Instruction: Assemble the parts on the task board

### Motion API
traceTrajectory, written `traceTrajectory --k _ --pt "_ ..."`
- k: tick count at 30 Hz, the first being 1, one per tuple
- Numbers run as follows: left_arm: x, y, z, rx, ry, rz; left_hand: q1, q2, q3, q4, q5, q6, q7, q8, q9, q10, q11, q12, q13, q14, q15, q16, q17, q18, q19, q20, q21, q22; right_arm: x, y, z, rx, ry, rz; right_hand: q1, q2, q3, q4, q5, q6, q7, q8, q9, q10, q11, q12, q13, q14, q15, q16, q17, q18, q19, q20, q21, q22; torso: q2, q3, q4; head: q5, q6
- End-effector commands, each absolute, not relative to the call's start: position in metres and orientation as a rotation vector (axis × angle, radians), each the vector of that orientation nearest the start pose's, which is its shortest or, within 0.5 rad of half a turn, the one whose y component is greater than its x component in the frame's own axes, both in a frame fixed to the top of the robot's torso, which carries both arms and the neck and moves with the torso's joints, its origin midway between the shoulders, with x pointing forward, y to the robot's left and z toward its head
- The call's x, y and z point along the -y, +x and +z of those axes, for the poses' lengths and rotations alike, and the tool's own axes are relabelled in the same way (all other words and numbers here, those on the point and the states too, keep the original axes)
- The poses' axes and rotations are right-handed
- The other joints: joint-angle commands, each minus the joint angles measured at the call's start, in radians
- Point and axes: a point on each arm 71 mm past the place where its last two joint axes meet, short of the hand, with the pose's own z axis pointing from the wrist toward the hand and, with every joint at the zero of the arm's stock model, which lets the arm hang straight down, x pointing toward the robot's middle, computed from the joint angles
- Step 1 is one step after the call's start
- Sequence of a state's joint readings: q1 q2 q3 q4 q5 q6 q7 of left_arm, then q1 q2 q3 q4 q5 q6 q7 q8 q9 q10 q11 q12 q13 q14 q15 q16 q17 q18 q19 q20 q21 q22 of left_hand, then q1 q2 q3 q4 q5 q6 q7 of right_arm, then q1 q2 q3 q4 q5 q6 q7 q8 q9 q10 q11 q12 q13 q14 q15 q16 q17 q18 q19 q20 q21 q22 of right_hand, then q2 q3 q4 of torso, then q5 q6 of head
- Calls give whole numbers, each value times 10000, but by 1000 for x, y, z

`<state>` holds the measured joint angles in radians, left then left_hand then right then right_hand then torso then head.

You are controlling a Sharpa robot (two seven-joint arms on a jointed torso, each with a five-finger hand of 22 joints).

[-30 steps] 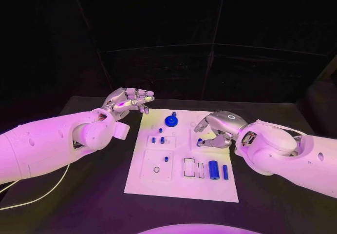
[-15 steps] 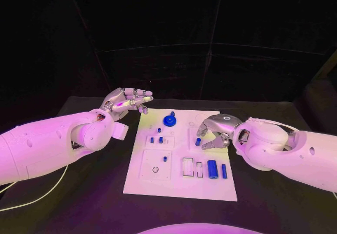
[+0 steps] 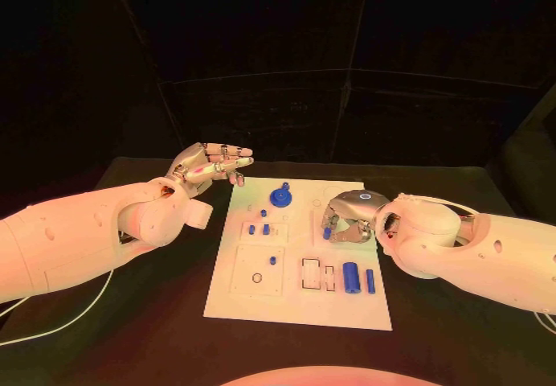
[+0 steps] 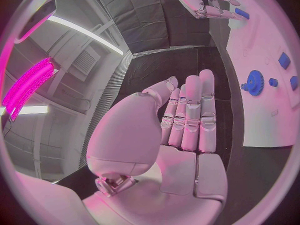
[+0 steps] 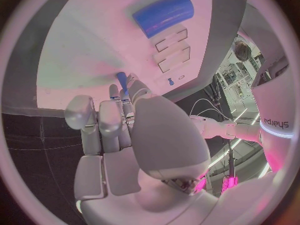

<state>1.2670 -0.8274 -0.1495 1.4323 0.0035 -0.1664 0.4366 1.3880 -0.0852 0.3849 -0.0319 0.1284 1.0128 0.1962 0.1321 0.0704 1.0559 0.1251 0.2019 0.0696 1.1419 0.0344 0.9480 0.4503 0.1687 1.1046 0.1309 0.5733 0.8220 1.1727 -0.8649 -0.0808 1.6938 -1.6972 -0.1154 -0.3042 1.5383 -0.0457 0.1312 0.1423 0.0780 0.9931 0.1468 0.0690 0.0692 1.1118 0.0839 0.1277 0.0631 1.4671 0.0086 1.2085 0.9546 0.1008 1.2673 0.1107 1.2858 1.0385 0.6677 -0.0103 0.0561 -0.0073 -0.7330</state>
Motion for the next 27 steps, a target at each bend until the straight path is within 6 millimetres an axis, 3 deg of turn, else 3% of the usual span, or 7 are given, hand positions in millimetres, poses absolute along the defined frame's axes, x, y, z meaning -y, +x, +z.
traceTrajectory --k 1,17,27 --pt "-222 501 -185 -14731 -10322 -16174 35 5 -50 11 42 -31 -2 39 7 -33 4 35 2 -43 23 52 -17 139 19 36 -49 -13 165 440 -208 -18128 -4331 4665 -6 93 119 7 -43 99 -7 -30 -12 149 9 49 -12 72 -78 96 55 73 105 -8 89 74 -9 -1 0 -3 -21" --pt "-222 502 -186 -14787 -10348 -16154 35 5 -50 11 42 -31 -2 39 7 -33 4 35 2 -43 23 52 -17 139 19 36 -49 -13 162 442 -212 -18074 -4305 4756 -22 4 374 93 -8 259 6 -11 -4 438 -14 -14 -10 101 -98 219 183 42 195 -38 204 240 -6 -5 5 -16 -41" --pt "-223 502 -186 -14800 -10357 -16147 36 12 -58 12 47 -32 -2 46 8 -38 4 47 2 -43 21 59 -24 140 21 35 -52 -17 159 442 -211 -17829 -4234 4985 132 80 946 65 -10 999 -80 231 79 1079 -147 -9 29 132 -201 385 362 -2 329 -115 382 511 -5 -5 -2 -11 -60"
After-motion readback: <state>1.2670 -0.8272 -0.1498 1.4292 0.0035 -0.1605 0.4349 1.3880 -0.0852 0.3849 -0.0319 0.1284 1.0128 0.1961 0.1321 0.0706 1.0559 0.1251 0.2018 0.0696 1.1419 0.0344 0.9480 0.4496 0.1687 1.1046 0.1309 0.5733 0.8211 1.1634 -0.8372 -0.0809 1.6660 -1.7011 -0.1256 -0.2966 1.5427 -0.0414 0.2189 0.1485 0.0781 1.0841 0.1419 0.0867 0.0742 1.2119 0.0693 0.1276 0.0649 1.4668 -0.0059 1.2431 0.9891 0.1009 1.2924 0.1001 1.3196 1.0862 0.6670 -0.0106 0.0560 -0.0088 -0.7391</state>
